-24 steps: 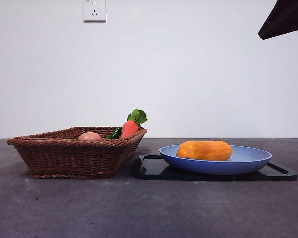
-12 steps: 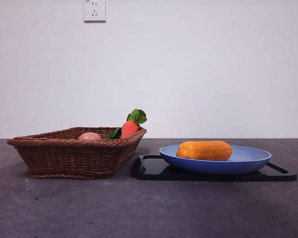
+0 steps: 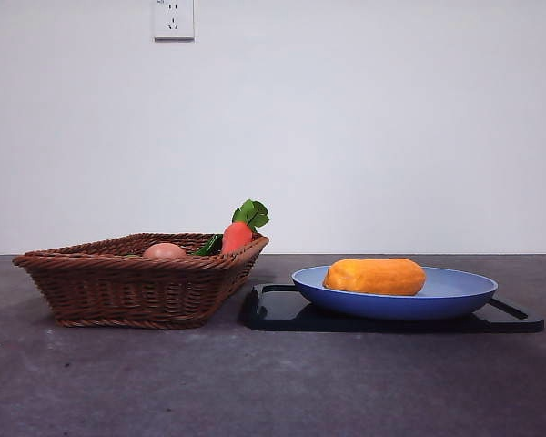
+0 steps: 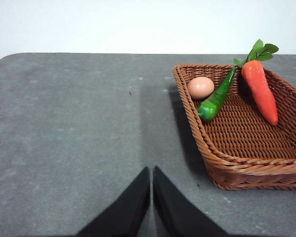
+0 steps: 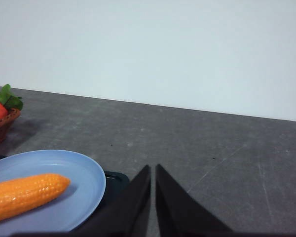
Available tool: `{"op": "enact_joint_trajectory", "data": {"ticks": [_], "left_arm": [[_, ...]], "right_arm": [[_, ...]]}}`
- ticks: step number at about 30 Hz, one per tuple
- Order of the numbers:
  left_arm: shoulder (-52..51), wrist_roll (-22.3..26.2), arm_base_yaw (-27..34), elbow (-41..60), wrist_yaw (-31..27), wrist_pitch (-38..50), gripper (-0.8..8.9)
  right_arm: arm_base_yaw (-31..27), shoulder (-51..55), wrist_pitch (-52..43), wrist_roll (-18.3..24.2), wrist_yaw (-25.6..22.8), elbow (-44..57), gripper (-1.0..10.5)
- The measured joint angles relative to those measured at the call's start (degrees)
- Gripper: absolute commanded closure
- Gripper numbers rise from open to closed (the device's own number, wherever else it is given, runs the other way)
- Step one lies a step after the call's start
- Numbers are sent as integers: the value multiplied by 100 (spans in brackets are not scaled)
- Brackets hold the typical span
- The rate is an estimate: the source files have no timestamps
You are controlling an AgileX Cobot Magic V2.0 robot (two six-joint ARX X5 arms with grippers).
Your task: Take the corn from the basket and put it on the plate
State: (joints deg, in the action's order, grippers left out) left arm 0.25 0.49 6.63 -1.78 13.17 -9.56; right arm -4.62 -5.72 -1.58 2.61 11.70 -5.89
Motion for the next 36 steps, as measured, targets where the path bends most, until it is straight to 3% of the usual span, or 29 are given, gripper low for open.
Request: {"op": "enact_joint_trajectory", "data": {"ticks": [5,14,36], "left_arm": [[0,0,0,0,0,0,805],[0,0,0,0,0,2,805],[0,0,0,0,0,2,805]], "right_arm": [[0,352,11,-96,2,468,944],[0,538,1064,-197,-2,496,944],[0,538,1060,-354,15,496,944]]}}
